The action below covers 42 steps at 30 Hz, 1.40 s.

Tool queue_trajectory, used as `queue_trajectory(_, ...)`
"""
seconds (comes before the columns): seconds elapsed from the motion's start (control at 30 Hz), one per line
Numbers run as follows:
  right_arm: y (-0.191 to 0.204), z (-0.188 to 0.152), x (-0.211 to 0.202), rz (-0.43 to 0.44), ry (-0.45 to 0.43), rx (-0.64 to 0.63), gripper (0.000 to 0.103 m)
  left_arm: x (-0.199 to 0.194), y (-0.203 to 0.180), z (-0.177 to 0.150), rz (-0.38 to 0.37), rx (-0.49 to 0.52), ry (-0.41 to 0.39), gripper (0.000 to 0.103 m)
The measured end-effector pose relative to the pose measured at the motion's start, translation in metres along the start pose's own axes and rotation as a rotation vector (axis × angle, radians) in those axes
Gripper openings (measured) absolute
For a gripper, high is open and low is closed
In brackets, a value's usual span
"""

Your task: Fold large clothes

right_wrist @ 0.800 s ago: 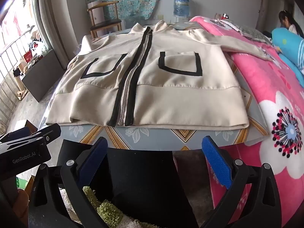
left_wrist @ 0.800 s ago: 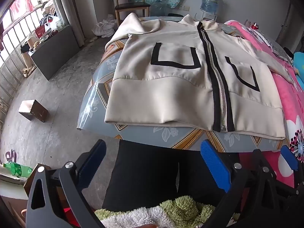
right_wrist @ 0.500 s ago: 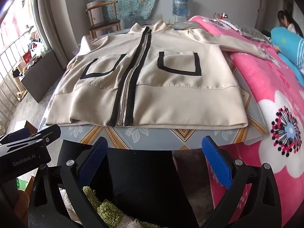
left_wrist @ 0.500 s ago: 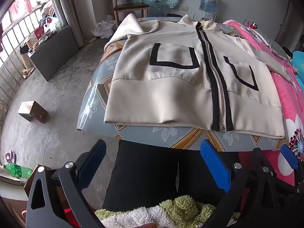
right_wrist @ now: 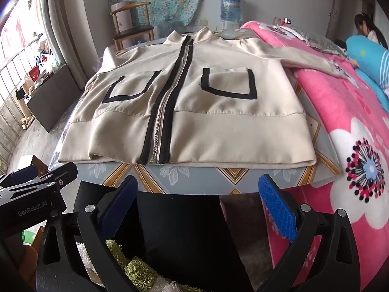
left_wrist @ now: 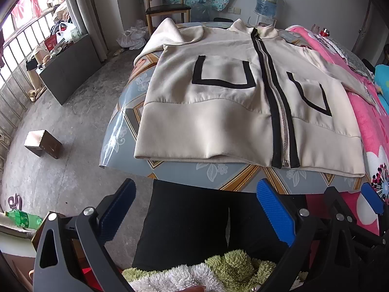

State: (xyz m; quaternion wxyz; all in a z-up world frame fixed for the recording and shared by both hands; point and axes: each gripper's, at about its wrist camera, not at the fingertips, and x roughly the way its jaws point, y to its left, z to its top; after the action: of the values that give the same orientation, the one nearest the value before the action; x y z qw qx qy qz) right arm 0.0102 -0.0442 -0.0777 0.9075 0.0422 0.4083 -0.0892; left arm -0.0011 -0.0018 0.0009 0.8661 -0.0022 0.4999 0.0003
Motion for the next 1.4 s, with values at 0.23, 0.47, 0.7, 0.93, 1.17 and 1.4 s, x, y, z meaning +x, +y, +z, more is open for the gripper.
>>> queue_trajectory(0.23, -0.0056, 0.0015, 0.0014, -0.002, -0.002, 0.005, 0.096, -0.0005, -0.0002, 0.0008, 0.004, 0.002, -0.002, 0.098)
queue_trajectory(0.47, -0.0055, 0.0021, 0.0014, -0.007, -0.001, 0.004, 0.096, -0.0010, 0.0013, 0.0011, 0.006, 0.001, -0.002, 0.098)
queue_trajectory(0.7, -0.0059, 0.0019, 0.0016, -0.011, -0.004, 0.005, 0.096, 0.0000, 0.0018, 0.0015, 0.010, 0.000, -0.001, 0.098)
queue_trajectory(0.93, -0.0062, 0.0022, 0.0019, -0.013, -0.005, 0.006, 0.096, 0.0013, 0.0013, 0.0015, 0.011, 0.000, 0.000, 0.098)
queue_trajectory(1.17, -0.0062, 0.0022, 0.0022, -0.013, -0.006, 0.006, 0.096, 0.0019, 0.0011, 0.0010, 0.011, 0.000, 0.001, 0.098)
queue_trajectory(1.4, -0.0061, 0.0015, 0.0018, -0.014, -0.005, 0.006, 0.096, 0.0026, 0.0009, 0.0009, 0.011, 0.000, 0.002, 0.098)
